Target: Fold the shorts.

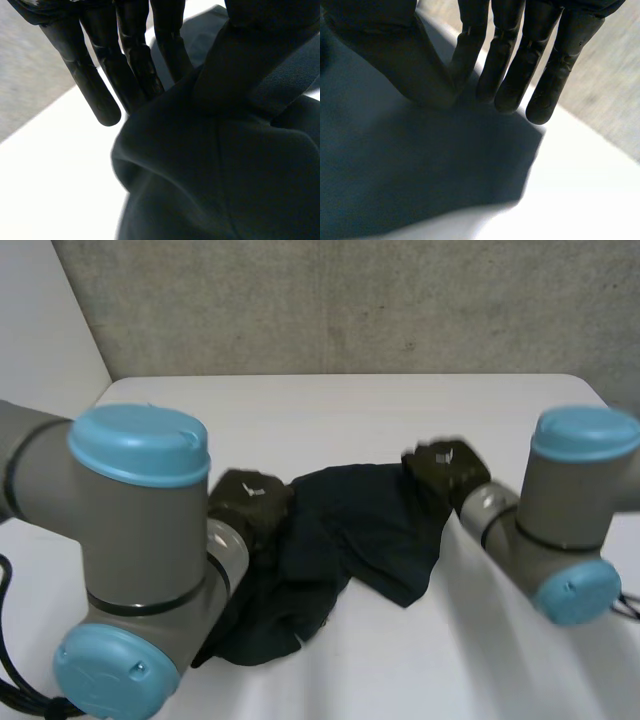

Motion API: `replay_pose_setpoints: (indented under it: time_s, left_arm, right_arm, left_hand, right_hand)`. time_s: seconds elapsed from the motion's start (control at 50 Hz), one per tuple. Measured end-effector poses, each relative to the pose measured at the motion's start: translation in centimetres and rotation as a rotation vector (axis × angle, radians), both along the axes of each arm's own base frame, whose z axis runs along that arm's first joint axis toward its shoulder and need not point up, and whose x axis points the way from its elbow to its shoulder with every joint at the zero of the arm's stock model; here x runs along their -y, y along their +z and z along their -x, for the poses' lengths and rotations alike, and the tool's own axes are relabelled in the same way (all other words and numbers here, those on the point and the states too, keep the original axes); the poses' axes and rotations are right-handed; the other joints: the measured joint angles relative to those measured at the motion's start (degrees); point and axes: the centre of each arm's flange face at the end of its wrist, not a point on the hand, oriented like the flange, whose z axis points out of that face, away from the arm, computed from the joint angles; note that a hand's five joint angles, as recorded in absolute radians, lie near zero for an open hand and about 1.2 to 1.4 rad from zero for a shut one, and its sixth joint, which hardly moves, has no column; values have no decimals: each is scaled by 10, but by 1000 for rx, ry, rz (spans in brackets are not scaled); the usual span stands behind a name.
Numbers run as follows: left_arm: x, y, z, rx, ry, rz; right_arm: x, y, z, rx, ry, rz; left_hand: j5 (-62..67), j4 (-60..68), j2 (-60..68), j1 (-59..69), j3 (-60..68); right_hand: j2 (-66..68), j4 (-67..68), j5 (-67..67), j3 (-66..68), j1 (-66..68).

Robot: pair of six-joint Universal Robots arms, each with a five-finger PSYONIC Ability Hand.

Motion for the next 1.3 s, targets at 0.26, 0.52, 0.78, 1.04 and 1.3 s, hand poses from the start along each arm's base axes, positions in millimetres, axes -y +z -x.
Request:
replay_pose_setpoints:
  time_s: [0.26,0.52,0.78,1.04,1.3]
  left_arm:
    - [58,81,-50,-216,294,323]
    - [138,7,-92,-97,486,227]
    - [158,-30,-105,-70,518,166]
    - [130,16,-109,-128,504,243]
    - [94,49,-115,-172,479,298]
  right_arm:
    - [24,127,-78,185,128,452]
    - [-47,71,-83,38,230,160]
    - [-125,3,-51,-44,367,-172]
    - [-142,-26,-80,77,485,-205]
    - [-76,-5,-56,-6,182,5]
  left_hand:
    - [0,2,2,0,4]
    - [0,3,2,0,4]
    - [-369,-402,-398,-390,-389]
    - [-421,-455,-448,-417,-439]
    - [-434,-466,-462,-430,-453]
  right_hand:
    - [-19,-21,-17,-20,-17]
    - [-516,-525,-512,-526,-430]
    - [-474,-471,-458,-465,-391]
    - [-121,-133,-136,-133,-84]
    - [-3,0,-15,0,-9]
